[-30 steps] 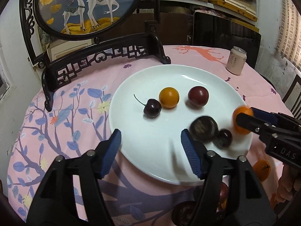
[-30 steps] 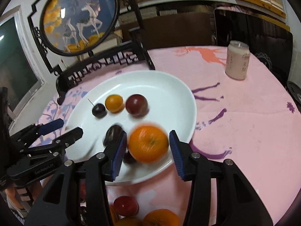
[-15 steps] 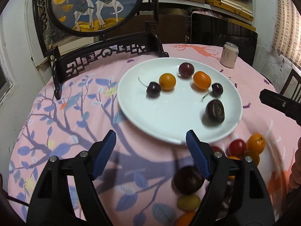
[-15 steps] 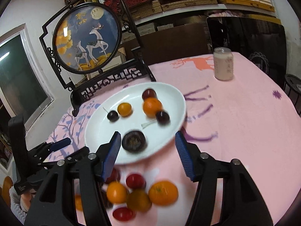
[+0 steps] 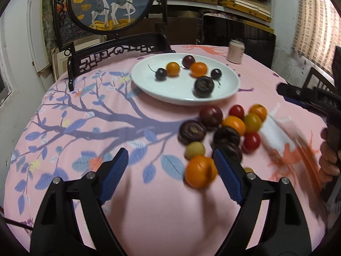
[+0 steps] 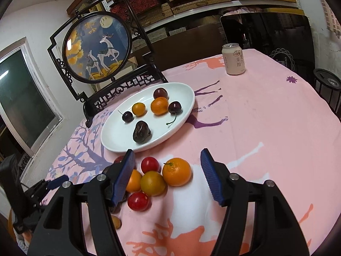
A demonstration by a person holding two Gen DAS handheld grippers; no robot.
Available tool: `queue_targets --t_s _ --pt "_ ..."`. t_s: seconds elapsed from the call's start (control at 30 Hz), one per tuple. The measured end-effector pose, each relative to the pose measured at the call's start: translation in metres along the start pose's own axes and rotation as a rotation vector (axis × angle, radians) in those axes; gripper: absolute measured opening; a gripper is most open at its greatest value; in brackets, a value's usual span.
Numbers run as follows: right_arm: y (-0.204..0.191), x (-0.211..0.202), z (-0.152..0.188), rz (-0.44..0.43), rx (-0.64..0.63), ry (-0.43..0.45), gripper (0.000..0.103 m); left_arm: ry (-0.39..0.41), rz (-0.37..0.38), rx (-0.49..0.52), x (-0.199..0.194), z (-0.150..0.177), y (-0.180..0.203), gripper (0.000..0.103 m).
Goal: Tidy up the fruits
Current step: 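Carry both fruits onto the white plate and release them, then grasp a tangerine with left tool while right tool grasps another tangerine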
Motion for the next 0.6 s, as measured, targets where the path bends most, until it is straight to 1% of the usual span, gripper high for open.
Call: queue_targets --t_s 0.07,0.23,0.33,0.37,0.43,0.5,0.53,0.6 --pt "0.001 -0.001 0.0 0.0 0.005 0.004 0.064 -0.013 -0.004 0.026 0.0 0.009 0.006 0.086" --pt "0.007 -0.001 -0.001 -0.001 0.027 0.001 0.064 -0.069 -0.028 0.07 0.013 0.015 0.017 0.086" --pt "0.007 -0.001 0.0 0.001 0.025 -0.001 0.064 -0.113 -0.051 0.073 0.023 0.017 0.016 0.086" --pt "0.007 -0.001 0.0 0.002 0.025 0.0 0.064 -0.123 -0.057 0.069 0.026 0.017 0.015 0.088" --pt "0.007 -0.002 0.0 0.002 0.027 0.001 0.064 -0.123 -0.051 0.046 0.026 0.016 0.009 0.088" --pt "0.007 -0.001 0.0 0.003 0.027 0.0 0.065 -0.096 -0.096 -0.001 0.021 0.013 -0.004 0.088" --pt "0.007 -0.001 0.0 0.003 0.027 0.0 0.065 -0.079 -0.106 -0.024 0.018 0.012 -0.01 0.088" --pt "0.008 -0.001 0.0 0.003 0.029 -0.005 0.065 -0.056 -0.097 -0.077 0.012 0.011 -0.021 0.088"
Point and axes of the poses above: each gripper's, at about its wrist camera, not at the fingertips, and x roughly the way its jaws point, y to its right, z to its underside, the point moved 7 cm from there along x, roughly the way its jaws point, and after that the axes turned 14 degrees about -y, right-handed, at the moved point
